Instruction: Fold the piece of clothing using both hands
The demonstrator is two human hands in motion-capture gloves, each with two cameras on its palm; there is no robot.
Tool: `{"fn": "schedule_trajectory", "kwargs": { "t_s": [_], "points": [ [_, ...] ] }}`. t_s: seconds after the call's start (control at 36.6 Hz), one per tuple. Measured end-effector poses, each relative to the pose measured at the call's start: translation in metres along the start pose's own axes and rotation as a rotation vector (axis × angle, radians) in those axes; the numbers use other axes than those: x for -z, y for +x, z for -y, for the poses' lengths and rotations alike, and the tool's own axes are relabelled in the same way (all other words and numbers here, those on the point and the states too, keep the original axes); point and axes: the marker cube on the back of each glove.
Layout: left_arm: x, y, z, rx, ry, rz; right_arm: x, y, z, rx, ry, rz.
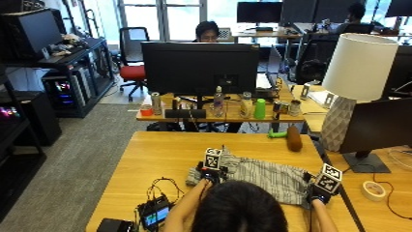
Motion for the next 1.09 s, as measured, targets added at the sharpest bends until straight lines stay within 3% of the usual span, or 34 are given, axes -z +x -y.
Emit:
{"fn": "schedule_trajectory", "kwargs": {
  "t_s": [0.27,0.41,0.63,0.79,1.01,1.09],
  "points": [
    [0.003,0.003,-0.013,-0.051,-0.018,-0.126,-0.018,0.001,0.071,0.036,-0.055,0.069],
    [0.015,-0.001,-0.015,-0.083,0.010,-0.266,0.018,-0.005,0.079,0.042,-0.073,0.100],
    [0.052,-0.014,-0.013,-0.123,0.276,-0.344,0.116,-0.070,0.041,0.135,0.048,0.106],
    [0.071,-0.033,-0.034,-0.021,0.219,-0.308,0.170,-0.161,-0.004,0.255,0.102,0.023],
    [0.098,-0.066,-0.051,0.100,0.305,-0.219,0.171,-0.282,-0.049,0.398,0.102,-0.030],
    [0.107,-0.079,-0.064,0.131,0.309,-0.205,0.154,-0.327,-0.062,0.438,0.031,-0.020]
  ]
}}
